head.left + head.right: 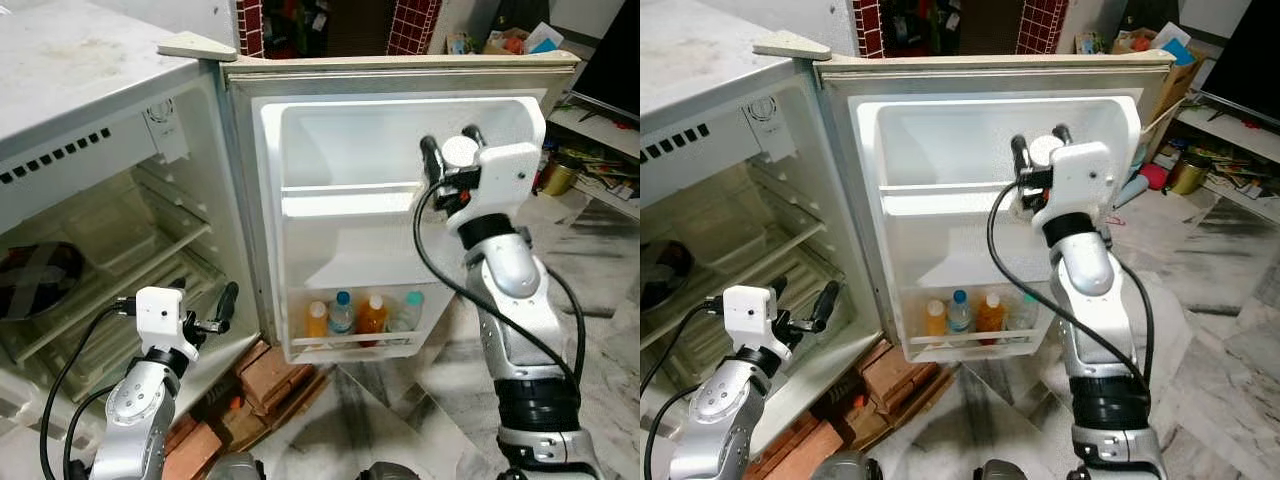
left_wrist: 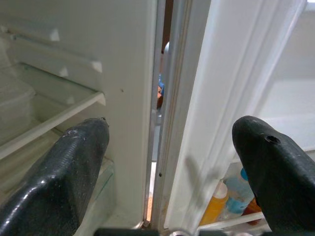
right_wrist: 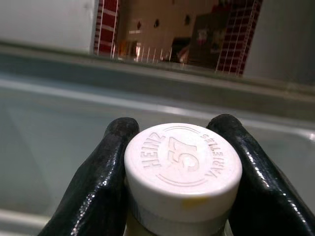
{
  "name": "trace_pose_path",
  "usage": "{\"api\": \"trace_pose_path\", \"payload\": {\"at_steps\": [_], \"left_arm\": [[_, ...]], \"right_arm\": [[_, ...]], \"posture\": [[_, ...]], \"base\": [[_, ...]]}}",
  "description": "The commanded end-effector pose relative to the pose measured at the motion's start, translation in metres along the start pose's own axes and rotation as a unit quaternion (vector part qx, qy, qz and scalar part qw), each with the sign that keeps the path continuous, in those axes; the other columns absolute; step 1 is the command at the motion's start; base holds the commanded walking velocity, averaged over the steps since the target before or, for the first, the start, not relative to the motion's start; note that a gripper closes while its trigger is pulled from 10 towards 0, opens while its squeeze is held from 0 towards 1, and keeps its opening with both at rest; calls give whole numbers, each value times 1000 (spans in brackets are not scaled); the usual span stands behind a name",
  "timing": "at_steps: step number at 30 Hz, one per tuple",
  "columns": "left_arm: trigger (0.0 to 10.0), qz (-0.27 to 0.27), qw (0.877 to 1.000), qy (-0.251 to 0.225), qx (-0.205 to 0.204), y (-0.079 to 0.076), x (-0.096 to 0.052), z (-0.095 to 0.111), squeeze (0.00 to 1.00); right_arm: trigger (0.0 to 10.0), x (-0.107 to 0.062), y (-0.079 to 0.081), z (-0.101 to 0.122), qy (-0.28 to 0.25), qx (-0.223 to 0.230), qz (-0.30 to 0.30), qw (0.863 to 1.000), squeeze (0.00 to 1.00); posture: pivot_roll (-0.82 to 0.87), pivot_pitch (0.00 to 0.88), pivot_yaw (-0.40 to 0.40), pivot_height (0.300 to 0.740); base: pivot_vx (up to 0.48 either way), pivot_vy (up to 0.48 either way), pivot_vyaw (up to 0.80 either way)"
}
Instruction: Restocking fridge
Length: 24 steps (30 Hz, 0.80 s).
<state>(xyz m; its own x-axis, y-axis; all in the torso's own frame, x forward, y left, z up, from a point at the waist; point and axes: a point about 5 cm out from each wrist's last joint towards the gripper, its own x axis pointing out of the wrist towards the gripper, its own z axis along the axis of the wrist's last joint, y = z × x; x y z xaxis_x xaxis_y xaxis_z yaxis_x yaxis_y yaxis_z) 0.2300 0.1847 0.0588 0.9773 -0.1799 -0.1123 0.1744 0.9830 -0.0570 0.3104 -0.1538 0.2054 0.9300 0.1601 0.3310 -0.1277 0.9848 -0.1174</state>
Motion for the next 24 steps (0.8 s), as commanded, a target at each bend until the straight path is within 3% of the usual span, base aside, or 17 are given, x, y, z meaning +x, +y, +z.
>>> {"api": "trace_pose_path", "payload": {"at_steps": [1,8,18,22,24], "left_arm": [[10000,0,1000,-1,8,0,1,3,0],[10000,-2,1000,2,10,0,2,3,0],[10000,0,1000,8,14,1,2,2,0],[10000,1,1000,8,15,1,2,2,0],[10000,0,1000,8,15,1,2,2,0]], "right_arm": [[10000,6,-7,22,-37,-2,-8,999,0],[10000,14,-18,35,-46,18,-8,999,0],[10000,34,-37,70,-93,11,-19,995,0],[10000,35,-41,73,-99,0,-23,995,0],[10000,34,-45,63,-89,-24,-27,995,0]], "posture": [[57,19,-32,740],[55,20,-26,740],[62,20,-25,740],[62,20,-24,740],[63,20,-22,740]], "base": [[0,0,0],[0,0,0],[0,0,0],[0,0,0],[0,0,0]]}}
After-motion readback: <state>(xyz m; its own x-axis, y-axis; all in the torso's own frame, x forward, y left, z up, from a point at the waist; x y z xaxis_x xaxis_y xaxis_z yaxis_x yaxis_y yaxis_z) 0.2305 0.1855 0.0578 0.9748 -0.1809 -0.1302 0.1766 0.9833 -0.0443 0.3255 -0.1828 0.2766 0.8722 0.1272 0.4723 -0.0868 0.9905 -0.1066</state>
